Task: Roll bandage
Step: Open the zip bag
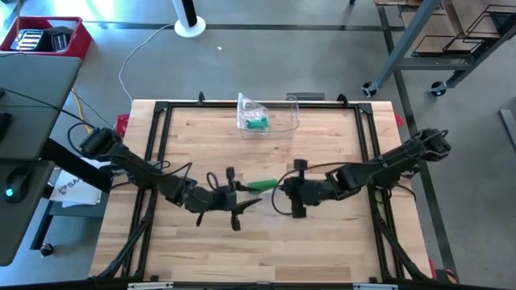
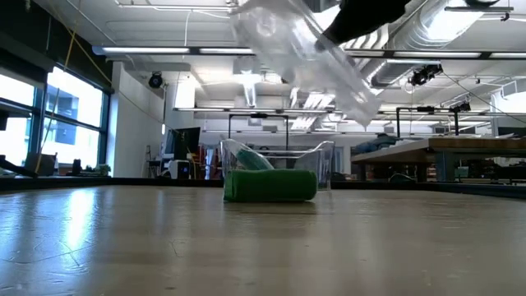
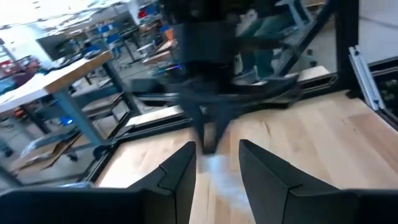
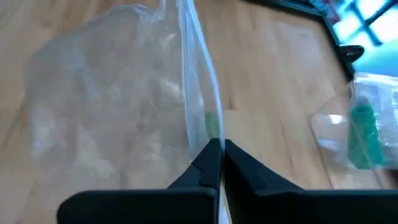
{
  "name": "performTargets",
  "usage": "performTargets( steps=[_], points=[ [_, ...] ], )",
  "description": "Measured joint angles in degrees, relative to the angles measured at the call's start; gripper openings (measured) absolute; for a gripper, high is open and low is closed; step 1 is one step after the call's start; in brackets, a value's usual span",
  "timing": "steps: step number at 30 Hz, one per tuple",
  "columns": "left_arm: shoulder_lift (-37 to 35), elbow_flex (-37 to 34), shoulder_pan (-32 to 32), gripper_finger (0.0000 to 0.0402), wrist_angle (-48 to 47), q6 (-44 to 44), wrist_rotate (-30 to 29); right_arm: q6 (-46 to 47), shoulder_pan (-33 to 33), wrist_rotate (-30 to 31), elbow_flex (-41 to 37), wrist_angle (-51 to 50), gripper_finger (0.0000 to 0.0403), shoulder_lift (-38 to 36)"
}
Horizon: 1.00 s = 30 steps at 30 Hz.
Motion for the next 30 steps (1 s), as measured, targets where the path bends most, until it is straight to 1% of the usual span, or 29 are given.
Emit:
performTargets(
  steps=[1, 2, 3, 4, 5, 7, 13, 14, 15, 19, 20, 21, 23, 25, 26, 28, 30],
  points=[
    [0.3, 0.0, 0.5, 0.0119, 0.1, 0.3, 1.0, -0.2, -0.4, -0.2, 0.0, -0.2, 0.0001, 0.0],
    [0.6, 0.0, 1.0, 0.0119, 0.0, 0.3, 1.1, -1.4, -0.8, -3.4, 0.0, 0.0, 0.0001, 0.0],
    [1.2, 0.0, 1.7, 0.0119, 0.2, -0.1, 1.3, -2.3, -1.2, -8.0, 0.0, 0.7, 0.0000, 0.0],
    [1.5, 0.0, 2.4, 0.0119, 0.7, -0.4, 1.7, -2.3, -1.4, -10.9, 0.0, 1.5, 0.0000, 0.0],
    [1.8, 0.0, 3.0, 0.0119, 1.2, -0.6, 2.9, -2.1, -1.4, -12.7, 0.0, 2.1, 0.0000, 0.0],
    [2.0, 0.0, 4.4, 0.0119, 2.4, -0.8, 6.8, -1.7, -1.5, -14.5, 0.0, 2.2, 0.0000, 0.1],
    [2.2, 0.0, 8.5, 0.0119, 3.5, -3.2, 17.6, -0.7, -1.8, -13.2, 0.0, 2.8, 0.0000, 2.9],
    [2.2, 0.0, 9.1, 0.0119, 3.1, -3.2, 18.9, -0.1, -1.8, -11.7, 0.0, 2.8, 0.0000, 3.5],
    [2.3, 0.0, 9.6, 0.0121, 2.7, -3.2, 19.3, 0.5, -1.9, -8.1, 0.0, 2.7, 0.0000, 4.1],
    [2.3, 0.5, 10.4, 0.0135, 0.0, -1.8, 17.1, 2.1, -1.2, 12.7, 1.4, 0.9, 0.0000, 4.3],
    [2.3, 1.2, 10.4, 0.0140, -1.0, -1.3, 15.8, 1.5, -0.8, 16.2, 2.4, 0.8, 0.0000, 4.3],
    [2.3, 1.8, 10.3, 0.0146, -1.7, -0.7, 14.4, -0.2, -0.4, 18.4, 3.5, 0.8, 0.0000, 4.3],
    [2.3, 3.0, 10.0, 0.0157, -2.1, 0.8, 9.1, -4.1, -0.3, 19.5, 5.3, 1.1, 0.0000, 4.3],
    [2.3, 4.1, 9.6, 0.0167, -2.1, 2.6, 4.2, -7.5, -0.5, 17.6, 6.5, 1.3, 0.0000, 4.7],
    [2.3, 4.4, 9.5, 0.0172, -2.2, 3.5, 2.9, -8.8, -0.6, 16.3, 6.7, 1.1, 0.0000, 5.1],
    [2.3, 4.7, 9.5, 0.0179, -2.9, 4.2, 2.3, -10.3, -1.1, 13.0, 6.8, 0.6, 0.0000, 5.9],
    [2.3, 4.7, 9.4, 0.0183, -3.9, 3.5, 2.3, -10.0, -1.8, 11.2, 6.8, 0.0, 0.0000, 6.9]
  ],
)
